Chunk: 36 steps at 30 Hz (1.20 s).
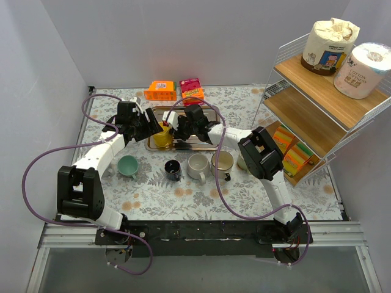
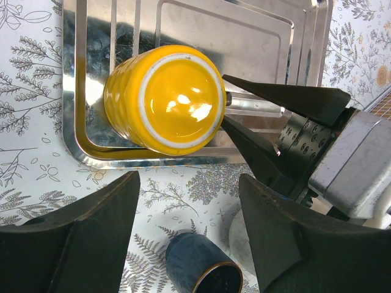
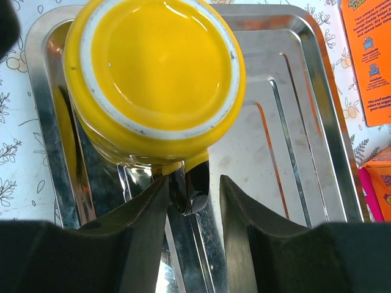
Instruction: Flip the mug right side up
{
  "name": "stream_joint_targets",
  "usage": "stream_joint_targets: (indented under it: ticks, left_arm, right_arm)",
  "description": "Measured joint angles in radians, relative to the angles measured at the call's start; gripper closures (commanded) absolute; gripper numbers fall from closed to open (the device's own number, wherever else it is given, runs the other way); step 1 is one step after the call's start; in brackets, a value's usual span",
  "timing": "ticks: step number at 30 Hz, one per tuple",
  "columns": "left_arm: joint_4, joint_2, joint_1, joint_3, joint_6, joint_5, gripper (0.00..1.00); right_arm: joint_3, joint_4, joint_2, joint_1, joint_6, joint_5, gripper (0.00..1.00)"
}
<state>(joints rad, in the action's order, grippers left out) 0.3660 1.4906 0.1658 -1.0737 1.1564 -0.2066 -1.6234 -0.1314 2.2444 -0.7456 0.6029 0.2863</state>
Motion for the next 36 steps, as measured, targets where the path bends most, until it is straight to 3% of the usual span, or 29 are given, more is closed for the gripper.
stream_joint_targets:
  ticks: [8, 13, 16, 17, 36]
  left_arm:
    - [0.000, 0.000, 0.000, 0.001, 0.000, 0.000, 0.35]
    - [0.000, 0.000, 0.000, 0.001, 0.000, 0.000, 0.35]
    - [0.000, 0.000, 0.000, 0.001, 0.000, 0.000, 0.35]
    - [0.000, 0.000, 0.000, 0.001, 0.000, 0.000, 0.35]
    - [-0.003, -0.040, 0.000, 0.010, 0.005, -0.001, 0.35]
  right_arm:
    - [-0.002, -0.037, 0.000, -0.011, -0.010, -0.023, 0.54]
    - [-0.002, -0.064, 0.000, -0.017, -0.023, -0.043, 0.63]
    - [-0.002, -0.071, 0.000, -0.020, -0.023, -0.049, 0.86]
    - [-0.002, -0.072, 0.000, -0.021, -0.022, -0.053, 0.98]
    - [0.098, -0.148, -0.069, -0.023, -0.069, -0.215, 0.99]
